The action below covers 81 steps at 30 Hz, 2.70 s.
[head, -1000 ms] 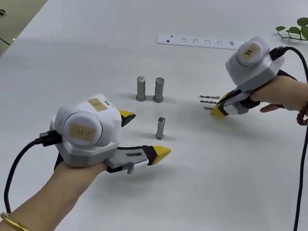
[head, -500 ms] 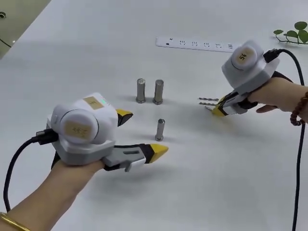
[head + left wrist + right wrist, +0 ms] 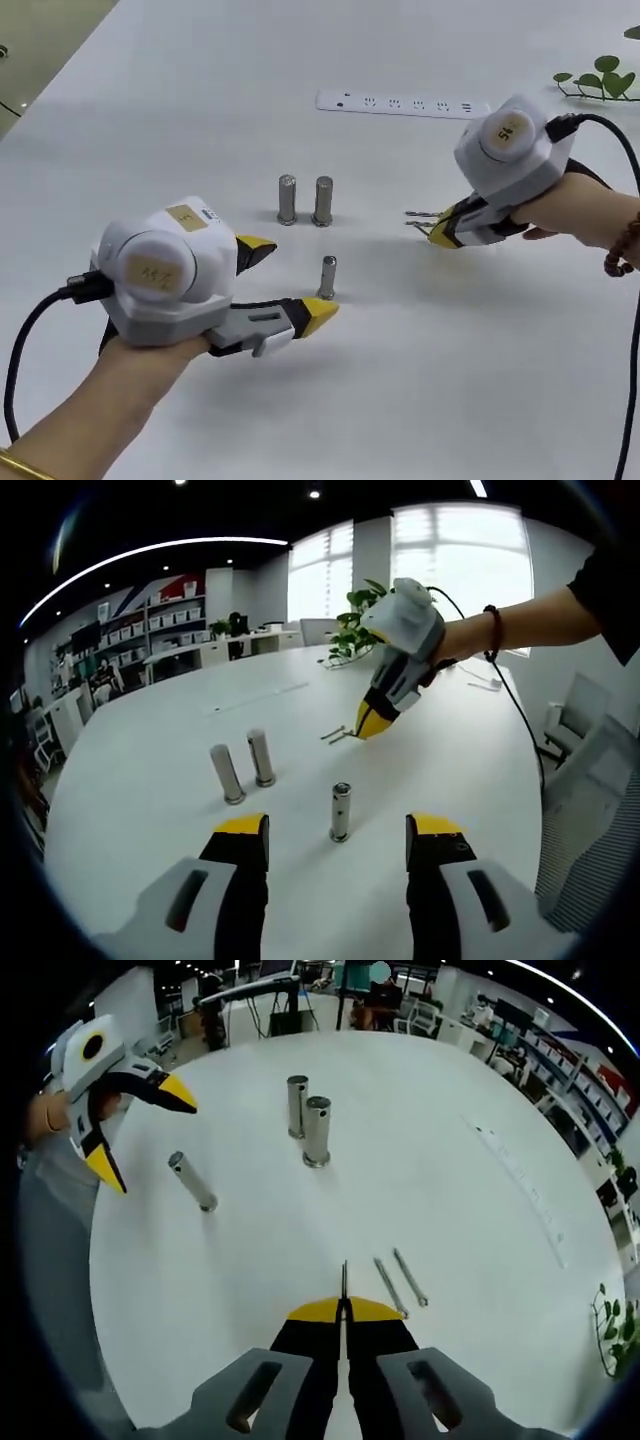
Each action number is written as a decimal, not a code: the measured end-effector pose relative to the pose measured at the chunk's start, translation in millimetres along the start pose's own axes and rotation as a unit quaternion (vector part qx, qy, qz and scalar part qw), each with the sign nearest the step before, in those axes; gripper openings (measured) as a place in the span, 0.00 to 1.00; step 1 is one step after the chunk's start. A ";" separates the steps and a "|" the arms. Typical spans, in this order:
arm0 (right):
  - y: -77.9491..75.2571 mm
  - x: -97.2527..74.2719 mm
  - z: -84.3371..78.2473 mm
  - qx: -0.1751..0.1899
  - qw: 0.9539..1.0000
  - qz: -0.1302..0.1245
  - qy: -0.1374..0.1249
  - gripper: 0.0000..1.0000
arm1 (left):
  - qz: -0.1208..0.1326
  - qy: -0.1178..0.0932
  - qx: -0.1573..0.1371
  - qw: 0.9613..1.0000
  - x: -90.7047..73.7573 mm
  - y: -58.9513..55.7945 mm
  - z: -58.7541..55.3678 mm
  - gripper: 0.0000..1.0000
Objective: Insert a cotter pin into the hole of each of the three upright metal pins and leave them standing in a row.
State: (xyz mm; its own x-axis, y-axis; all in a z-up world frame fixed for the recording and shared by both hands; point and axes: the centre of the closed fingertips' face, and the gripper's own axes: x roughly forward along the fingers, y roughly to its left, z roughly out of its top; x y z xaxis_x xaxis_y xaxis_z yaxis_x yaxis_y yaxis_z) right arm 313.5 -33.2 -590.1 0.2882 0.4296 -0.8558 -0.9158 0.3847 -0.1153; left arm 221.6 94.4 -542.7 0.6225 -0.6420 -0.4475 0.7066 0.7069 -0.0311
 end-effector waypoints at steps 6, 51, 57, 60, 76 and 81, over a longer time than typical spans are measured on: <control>23.1 -14.0 13.1 -0.029 0.999 0.005 -0.026 0.00 | -0.006 -0.011 0.003 1.000 -3.3 -4.3 10.4 0.49; 135.6 -53.0 67.6 -0.281 0.947 0.017 -0.152 0.00 | -0.080 -0.007 -0.149 0.986 -8.7 -42.6 17.6 0.08; 140.5 -53.6 68.6 -0.285 0.946 0.021 -0.155 0.00 | -0.088 -0.017 -0.175 0.980 -9.9 -46.4 21.2 0.05; 142.1 -54.6 70.5 -0.287 0.944 0.021 -0.158 0.00 | -0.088 -0.017 -0.179 0.980 -10.2 -47.2 21.2 0.03; 148.0 -55.2 73.7 -0.299 0.940 0.026 -0.161 0.00 | -0.097 -0.030 -0.204 0.974 -13.8 -50.3 26.7 0.00; 147.7 -55.7 74.2 -0.302 0.940 0.022 -0.160 0.00 | -0.098 -0.034 -0.210 0.972 -13.9 -50.9 27.5 0.00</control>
State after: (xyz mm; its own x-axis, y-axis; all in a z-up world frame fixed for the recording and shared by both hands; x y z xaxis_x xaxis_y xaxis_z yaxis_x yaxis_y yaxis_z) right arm 182.9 60.3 -522.0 0.2265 0.6954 -0.6820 -0.8931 -0.1311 -0.4303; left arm 186.3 59.2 -510.3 0.5204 -0.7845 -0.3373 0.6226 0.6189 -0.4789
